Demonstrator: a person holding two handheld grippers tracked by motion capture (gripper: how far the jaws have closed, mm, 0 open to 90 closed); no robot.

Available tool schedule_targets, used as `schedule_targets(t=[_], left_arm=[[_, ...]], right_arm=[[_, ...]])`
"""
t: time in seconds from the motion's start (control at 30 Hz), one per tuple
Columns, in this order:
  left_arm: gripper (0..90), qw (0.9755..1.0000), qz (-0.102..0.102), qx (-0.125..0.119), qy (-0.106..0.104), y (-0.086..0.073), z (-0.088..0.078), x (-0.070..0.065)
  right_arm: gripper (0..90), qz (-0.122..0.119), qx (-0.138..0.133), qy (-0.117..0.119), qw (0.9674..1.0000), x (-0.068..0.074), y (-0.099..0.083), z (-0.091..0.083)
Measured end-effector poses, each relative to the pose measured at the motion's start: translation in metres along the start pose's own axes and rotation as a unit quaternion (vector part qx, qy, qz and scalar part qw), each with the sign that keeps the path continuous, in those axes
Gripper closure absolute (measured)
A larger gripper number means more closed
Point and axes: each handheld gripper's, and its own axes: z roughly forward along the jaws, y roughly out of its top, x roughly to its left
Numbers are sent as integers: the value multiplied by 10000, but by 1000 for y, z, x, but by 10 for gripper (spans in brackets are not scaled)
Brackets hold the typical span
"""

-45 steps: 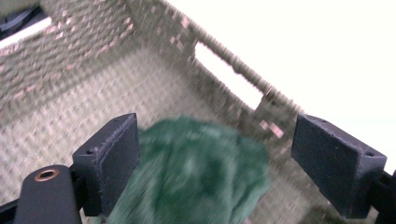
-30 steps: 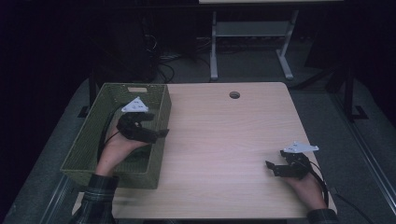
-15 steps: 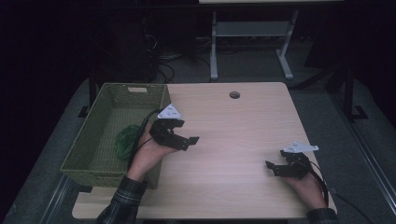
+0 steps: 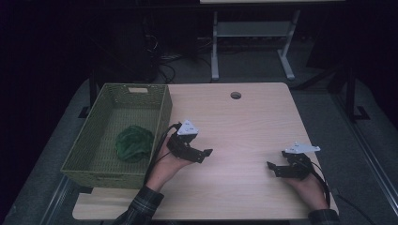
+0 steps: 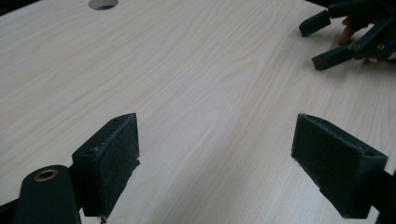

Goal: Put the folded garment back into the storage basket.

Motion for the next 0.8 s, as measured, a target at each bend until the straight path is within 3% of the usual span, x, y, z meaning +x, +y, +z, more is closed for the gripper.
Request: schedule_targets(t=[0.37,0.47,0.6,0.8], left_arm=[[145,9994,103,296,159,-30,32,-1],[144,9983,185,465,282,-39,41,1],[137,9973,184,651,290,-49,52,1],[128,9982,101,518,271,-56,58,4]], right_arm=[[203,6,-2,1,10000,0,0,0],[203,2,-2,1,10000,0,0,0],[204,5,-2,2,10000,0,0,0],[203,9,0,3,10000,0,0,0]])
